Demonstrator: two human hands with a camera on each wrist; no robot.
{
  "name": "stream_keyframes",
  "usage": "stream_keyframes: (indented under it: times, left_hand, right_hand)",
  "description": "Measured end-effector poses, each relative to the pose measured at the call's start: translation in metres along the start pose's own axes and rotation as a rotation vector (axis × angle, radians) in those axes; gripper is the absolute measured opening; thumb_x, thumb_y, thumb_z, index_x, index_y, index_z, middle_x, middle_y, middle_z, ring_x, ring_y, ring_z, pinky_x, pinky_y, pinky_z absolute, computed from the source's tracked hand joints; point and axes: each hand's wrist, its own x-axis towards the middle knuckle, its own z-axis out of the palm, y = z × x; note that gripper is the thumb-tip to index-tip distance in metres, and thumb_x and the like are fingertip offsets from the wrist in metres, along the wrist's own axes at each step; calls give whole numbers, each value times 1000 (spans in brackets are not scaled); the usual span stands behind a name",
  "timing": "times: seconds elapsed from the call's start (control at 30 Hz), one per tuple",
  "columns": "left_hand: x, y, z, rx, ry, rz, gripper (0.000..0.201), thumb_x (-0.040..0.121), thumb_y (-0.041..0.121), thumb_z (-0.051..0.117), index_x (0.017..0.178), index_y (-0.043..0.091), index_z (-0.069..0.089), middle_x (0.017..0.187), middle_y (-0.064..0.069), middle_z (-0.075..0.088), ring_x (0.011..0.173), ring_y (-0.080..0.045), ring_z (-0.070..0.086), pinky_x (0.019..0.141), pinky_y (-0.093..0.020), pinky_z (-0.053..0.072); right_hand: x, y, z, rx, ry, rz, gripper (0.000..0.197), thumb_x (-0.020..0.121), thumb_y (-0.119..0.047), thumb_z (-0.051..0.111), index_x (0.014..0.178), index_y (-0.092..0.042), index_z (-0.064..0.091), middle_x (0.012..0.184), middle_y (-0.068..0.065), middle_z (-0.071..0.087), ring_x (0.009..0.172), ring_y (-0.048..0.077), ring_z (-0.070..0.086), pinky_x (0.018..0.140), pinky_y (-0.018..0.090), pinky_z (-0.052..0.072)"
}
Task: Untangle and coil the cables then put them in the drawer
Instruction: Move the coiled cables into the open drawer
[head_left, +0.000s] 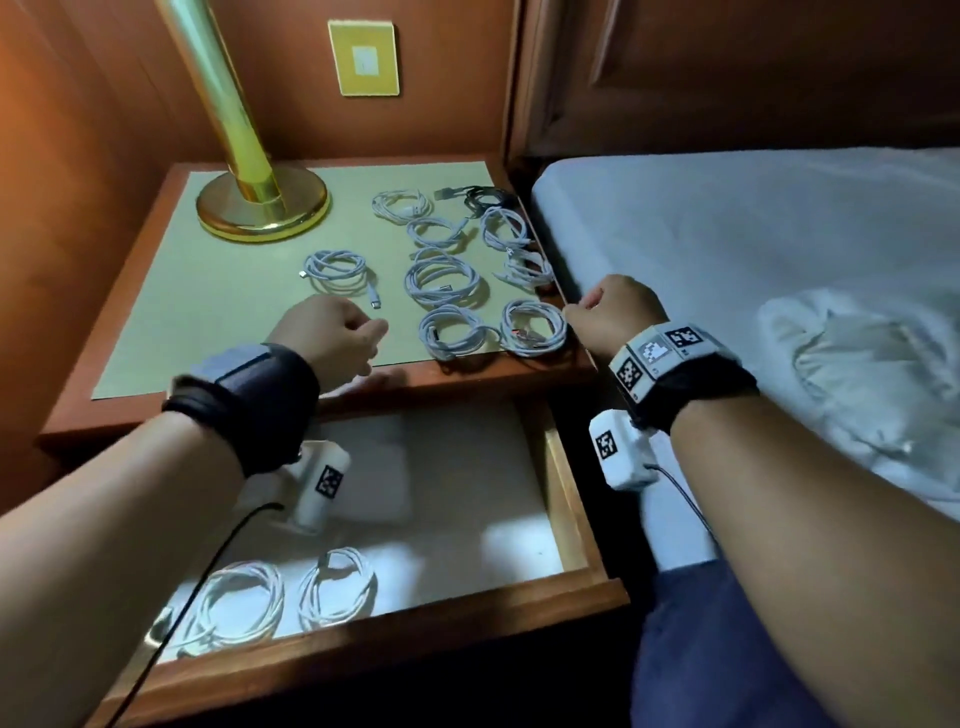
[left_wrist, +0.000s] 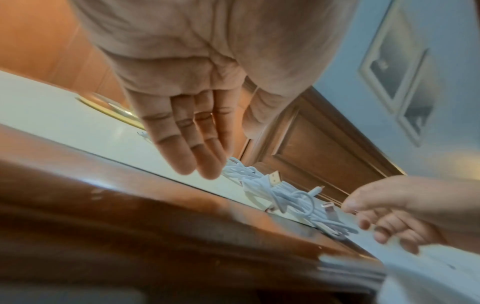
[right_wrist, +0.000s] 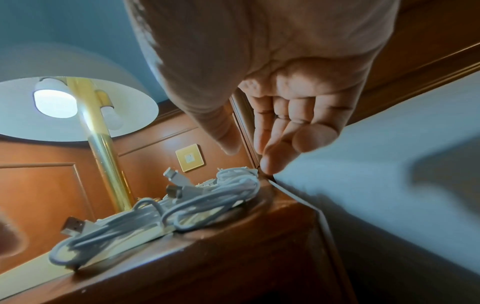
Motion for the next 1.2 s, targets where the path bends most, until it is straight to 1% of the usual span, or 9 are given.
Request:
stream_keyframes:
  times: [0.1,0.17,0.27,0.37,0.53,0.7,0.83,1.03,1.2]
  left_hand:
    - [28,26,18,54,-85,-130,47,95,44,58,81,2,73,79,-13,75,79,-33,74,82,-46,60]
    - [36,41,31,77,-104,-194,53,92,49,62,82,-1,72,74,-12,74,72,-31,72,80,-42,61]
    - [48,50,46,23,-142,-274,45,85,49,71,76,5,66,62,-8,66,57,-24,61,64,-33,56]
    - [56,50,52,-8,-226,-370,37,87,43,71,86,7,61,59,-5,60,50,-18,56,49,-25,46]
    - [47,52,48,-11,-145,-361,23,85,20,75,78,4,61,62,-10,59,52,-21,58,47,-28,47]
    - [29,49,40,9,-127,-341,27,81,21,81,72,2,64,54,-9,64,47,-20,59,49,-28,54]
    - [11,39,28,65,-160,-333,35,76,31,84,75,-2,71,60,-11,71,54,-25,66,66,-35,62]
    - [-28,21,13,146,-196,-311,34,82,30,81,63,5,66,46,-4,64,33,-11,54,35,-17,39]
    - [-53,2,7,146,-229,-306,28,83,25,79,68,3,70,47,-4,64,33,-10,56,36,-18,43]
  right_hand:
    - [9,2,13,-27,-80,37,34,85,-36,64,66,-9,57,60,8,55,56,26,53,48,26,35]
    - [14,4,18,-53,-92,40,44,85,-39,66,58,-14,42,54,5,38,47,22,40,44,27,27]
    - [18,4,22,-32,-99,38,43,81,-42,70,61,-15,44,55,4,39,50,24,43,44,26,28]
    - [21,3,25,-5,-104,44,35,76,-38,75,68,-14,52,57,3,44,48,20,43,43,24,28]
    - [25,3,25,-16,-107,71,30,78,-18,67,59,-13,45,56,3,46,46,17,43,43,21,30]
    - [17,2,21,-7,-128,69,24,77,-18,70,62,-11,53,61,3,54,50,17,50,45,21,34]
    - [5,1,16,29,-159,23,16,74,-22,76,81,-9,70,82,5,70,71,19,66,55,24,47]
    - [-20,-4,0,89,-155,-154,16,75,-19,78,88,-17,68,87,-2,66,81,16,63,68,26,48]
    - [-42,-14,-2,45,-319,-295,17,75,-22,81,87,-19,69,83,-6,67,77,12,65,68,24,53]
